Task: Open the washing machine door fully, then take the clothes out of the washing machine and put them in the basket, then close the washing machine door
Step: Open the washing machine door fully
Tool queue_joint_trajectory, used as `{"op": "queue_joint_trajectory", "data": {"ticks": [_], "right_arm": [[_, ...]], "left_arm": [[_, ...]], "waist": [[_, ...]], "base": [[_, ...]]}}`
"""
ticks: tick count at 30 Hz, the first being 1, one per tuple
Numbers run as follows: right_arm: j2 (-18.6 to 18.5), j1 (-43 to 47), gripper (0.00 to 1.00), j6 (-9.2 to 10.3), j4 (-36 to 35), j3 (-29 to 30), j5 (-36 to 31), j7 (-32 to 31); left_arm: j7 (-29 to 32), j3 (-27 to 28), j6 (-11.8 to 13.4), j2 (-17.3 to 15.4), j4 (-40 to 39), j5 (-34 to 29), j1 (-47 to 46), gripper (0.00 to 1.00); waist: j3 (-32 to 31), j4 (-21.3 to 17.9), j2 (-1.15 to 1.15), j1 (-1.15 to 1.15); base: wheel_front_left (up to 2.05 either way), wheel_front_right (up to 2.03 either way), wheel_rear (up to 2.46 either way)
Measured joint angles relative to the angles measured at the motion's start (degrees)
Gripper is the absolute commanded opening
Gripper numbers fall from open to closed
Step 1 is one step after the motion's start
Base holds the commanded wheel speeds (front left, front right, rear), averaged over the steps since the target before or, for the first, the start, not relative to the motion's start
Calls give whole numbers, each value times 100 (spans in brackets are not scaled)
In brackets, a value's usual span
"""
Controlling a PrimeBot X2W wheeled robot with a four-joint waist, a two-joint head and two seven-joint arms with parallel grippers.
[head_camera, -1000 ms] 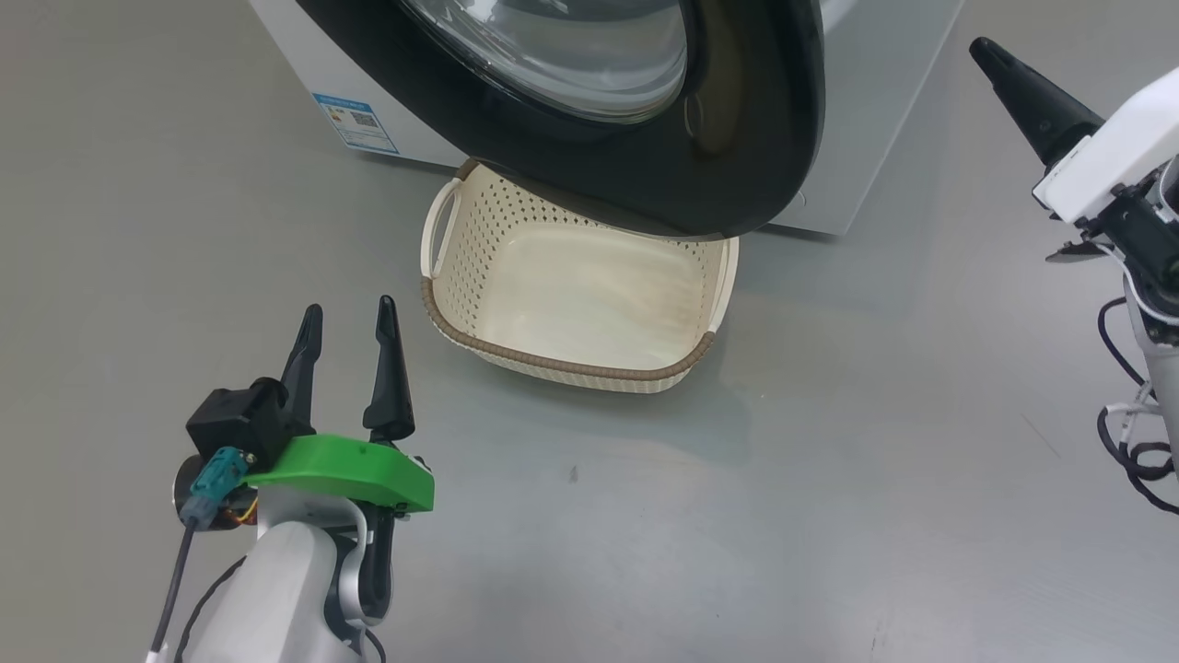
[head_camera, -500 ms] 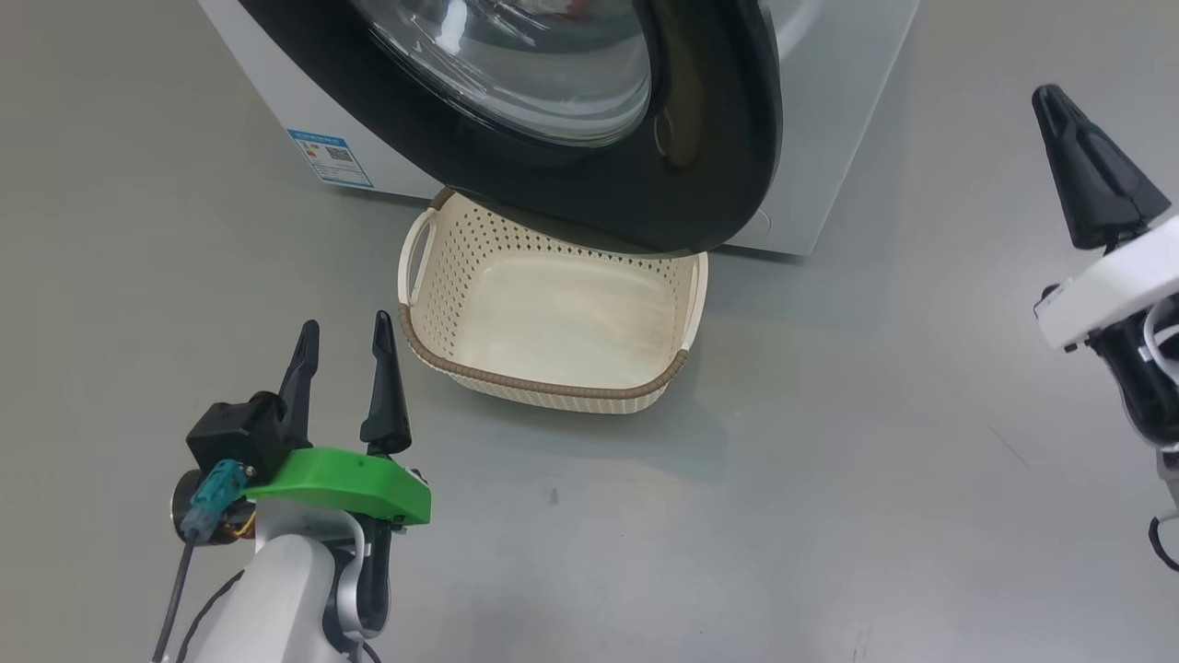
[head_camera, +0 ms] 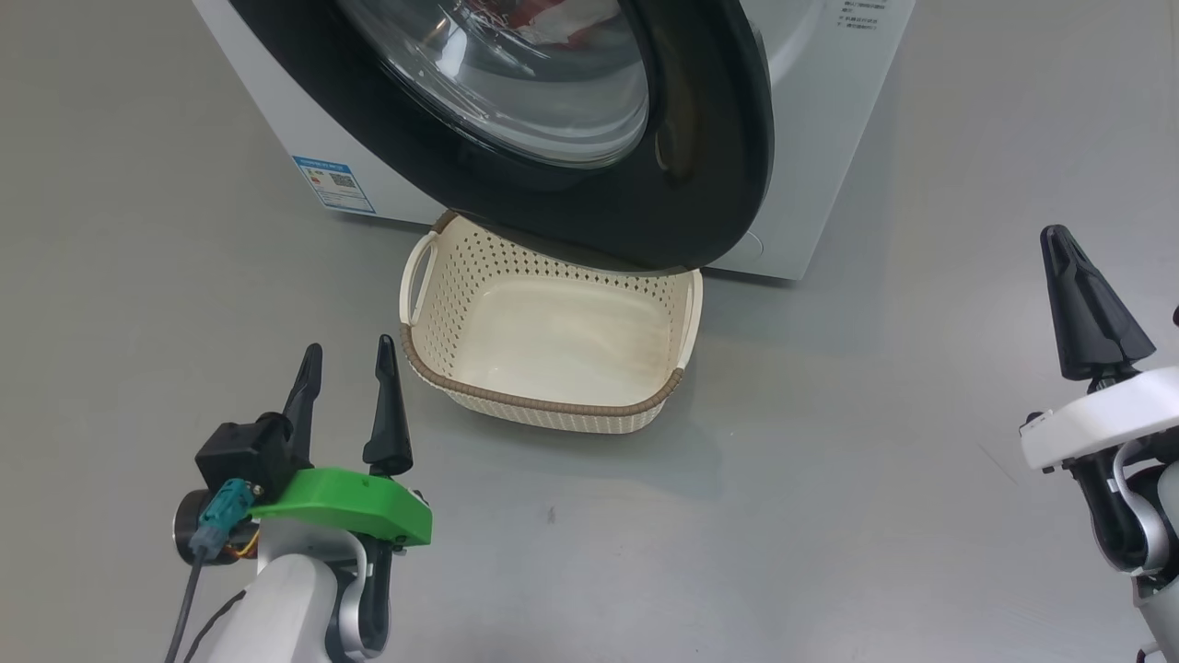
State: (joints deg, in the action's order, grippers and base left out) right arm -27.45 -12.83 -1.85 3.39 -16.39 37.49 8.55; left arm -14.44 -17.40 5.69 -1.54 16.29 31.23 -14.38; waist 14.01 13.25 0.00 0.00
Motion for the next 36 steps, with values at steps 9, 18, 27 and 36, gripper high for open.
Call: {"op": "queue_joint_trajectory", "data": {"ticks": [9, 18, 27, 36], "right_arm": [[-12, 247, 100, 122, -65, -55, -234, 277], [53, 407, 100, 187, -127, -76, -286, 347], [89, 434, 100, 253, -213, -59, -287, 422], [132, 494, 100, 254, -244, -16, -287, 446]], "left_arm": [[0, -1, 0, -3, -10, -5, 40, 100], [0, 7, 0, -3, -38, -7, 44, 100], [0, 14, 0, -3, -49, -56, 48, 100], [0, 12, 0, -3, -53, -64, 49, 100]], "waist": [[4, 2, 0, 0], [27, -12, 0, 0], [53, -48, 0, 0], [83, -76, 0, 0]], "base": [[0, 0, 0], [0, 0, 0], [0, 0, 0], [0, 0, 0]]}}
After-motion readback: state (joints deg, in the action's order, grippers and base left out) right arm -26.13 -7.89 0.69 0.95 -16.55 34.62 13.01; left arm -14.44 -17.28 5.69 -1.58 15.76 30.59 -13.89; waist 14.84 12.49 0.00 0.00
